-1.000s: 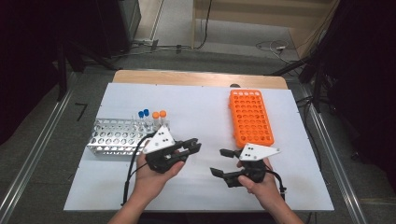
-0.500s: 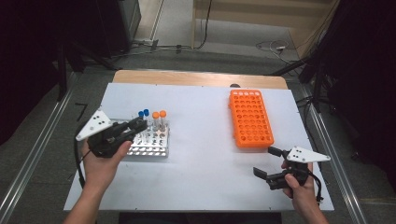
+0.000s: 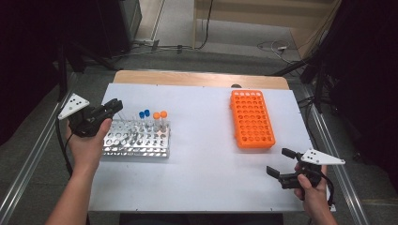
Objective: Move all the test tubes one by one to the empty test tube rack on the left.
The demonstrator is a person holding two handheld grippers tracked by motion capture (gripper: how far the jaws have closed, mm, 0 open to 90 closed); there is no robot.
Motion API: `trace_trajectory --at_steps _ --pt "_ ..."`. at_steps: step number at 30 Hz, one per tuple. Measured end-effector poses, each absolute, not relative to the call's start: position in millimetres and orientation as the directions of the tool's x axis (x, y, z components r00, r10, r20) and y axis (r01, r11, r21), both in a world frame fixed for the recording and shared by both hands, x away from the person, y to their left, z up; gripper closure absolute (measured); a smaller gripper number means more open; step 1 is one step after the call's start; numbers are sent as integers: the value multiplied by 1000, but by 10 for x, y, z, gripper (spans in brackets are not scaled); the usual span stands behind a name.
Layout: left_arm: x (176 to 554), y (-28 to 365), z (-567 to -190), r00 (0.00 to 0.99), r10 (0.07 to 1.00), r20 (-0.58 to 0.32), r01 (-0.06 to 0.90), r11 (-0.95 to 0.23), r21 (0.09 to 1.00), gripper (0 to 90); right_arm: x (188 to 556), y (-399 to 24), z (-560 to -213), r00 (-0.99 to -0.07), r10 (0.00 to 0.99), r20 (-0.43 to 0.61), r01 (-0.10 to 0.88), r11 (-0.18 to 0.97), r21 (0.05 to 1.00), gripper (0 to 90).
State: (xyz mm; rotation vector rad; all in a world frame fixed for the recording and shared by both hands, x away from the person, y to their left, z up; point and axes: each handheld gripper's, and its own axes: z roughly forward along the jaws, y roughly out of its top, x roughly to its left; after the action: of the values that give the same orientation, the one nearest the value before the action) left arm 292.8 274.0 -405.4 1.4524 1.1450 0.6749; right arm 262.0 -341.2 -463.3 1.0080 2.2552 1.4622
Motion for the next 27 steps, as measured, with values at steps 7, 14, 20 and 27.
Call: trace_trajectory --at_steps 7,14,20,27 --pt "3043 2674 -4233 318 938 -138 309 35 950 767 2618 -3427 -4638 -717 683 142 405 242 882 0" --pt "3042 2628 -4359 295 947 -126 337 20 941 766 2630 -3453 -4653 -715 683 150 408 233 883 0" --pt "3037 2603 -4407 289 950 -115 375 -1 927 760 2635 -3451 -4670 -714 684 148 409 236 882 0" --pt "2968 2621 -4392 292 941 -172 403 42 914 483 2640 -3451 -4682 -715 682 153 410 231 882 0"
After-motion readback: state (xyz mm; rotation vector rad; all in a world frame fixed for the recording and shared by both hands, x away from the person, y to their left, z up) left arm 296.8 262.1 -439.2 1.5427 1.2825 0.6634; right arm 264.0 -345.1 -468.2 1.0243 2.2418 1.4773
